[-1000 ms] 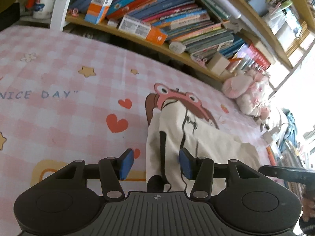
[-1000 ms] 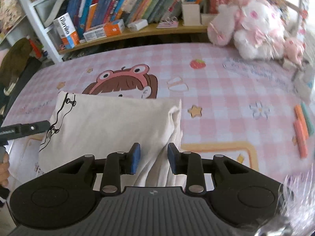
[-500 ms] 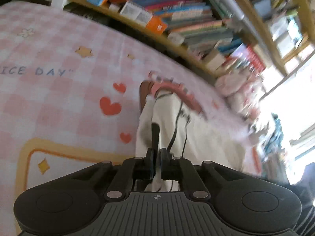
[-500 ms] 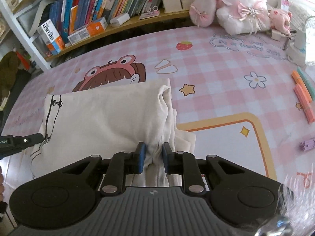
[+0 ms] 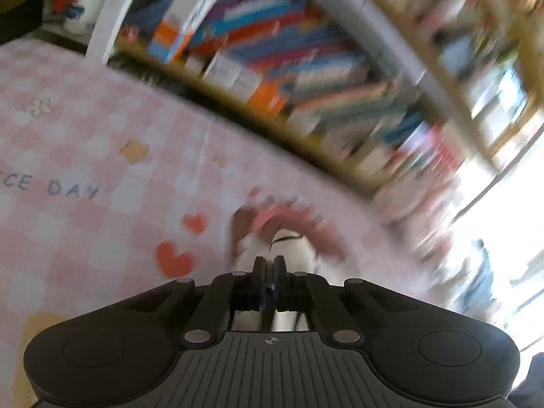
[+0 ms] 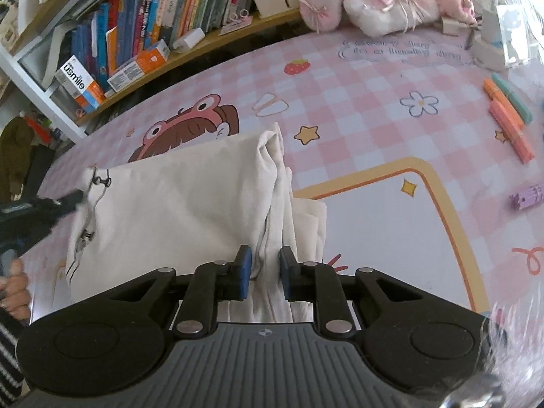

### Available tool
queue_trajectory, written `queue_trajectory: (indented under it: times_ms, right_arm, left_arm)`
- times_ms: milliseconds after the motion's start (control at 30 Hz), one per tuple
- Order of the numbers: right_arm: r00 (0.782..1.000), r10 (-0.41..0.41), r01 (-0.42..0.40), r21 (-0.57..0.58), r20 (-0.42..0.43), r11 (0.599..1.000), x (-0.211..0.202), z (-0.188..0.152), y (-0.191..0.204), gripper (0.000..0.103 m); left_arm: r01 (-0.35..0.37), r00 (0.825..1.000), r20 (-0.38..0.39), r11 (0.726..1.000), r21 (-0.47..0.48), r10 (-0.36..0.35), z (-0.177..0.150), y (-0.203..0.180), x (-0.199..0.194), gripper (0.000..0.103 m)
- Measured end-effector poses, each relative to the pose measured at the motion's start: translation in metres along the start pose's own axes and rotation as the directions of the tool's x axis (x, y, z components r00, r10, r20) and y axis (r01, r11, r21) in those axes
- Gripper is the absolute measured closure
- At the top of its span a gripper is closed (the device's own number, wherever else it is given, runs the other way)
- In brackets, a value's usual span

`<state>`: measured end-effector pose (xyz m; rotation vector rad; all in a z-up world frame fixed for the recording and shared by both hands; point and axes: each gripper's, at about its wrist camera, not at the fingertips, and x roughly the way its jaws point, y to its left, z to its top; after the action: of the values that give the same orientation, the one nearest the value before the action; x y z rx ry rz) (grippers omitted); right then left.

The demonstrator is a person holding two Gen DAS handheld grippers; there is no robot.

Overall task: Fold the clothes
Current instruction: 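Pinch the folded shirt edge with both tools and lift it off the bed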

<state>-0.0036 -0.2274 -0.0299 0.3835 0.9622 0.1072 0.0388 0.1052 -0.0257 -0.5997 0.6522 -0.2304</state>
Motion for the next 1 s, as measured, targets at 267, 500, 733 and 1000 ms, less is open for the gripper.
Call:
queue_trajectory:
  times_ms: [267,500,733,1000]
  right_arm:
    - [1.0,0.025,-0.025,0.025,-0.004,0.999,0.003,-0.001,-0.006,0.087]
    - [0.999,0.036,-0.036,0.019,-0.011,0.999,0.002,0.0,-0.008,0.087]
    - [0.998,0.055,-0.055,0.012,-0.014,0.998,0.003,0.001,-0.01,0.086]
    - [0.996,0.086,-0.086,-0.002,-0.033,0.996,0.005,0.003,-0.014,0.087]
  left_arm:
    - [-0.139,0.99,-0.035,0.987,-0.079,0.137,0.008,0.027,0.023,0.103]
    - [-0.118,0.992,-0.032,0.993,0.015,0.119,0.004,0.024,-0.013,0.074]
    - [-0.107,0.979,-0.161,0.99,0.096,0.121,-0.041,0.008,-0.013,0.07]
    - [-0.102,0.987,-0.125,0.995,0.017,0.103,-0.04,0.0,-0.02,0.1]
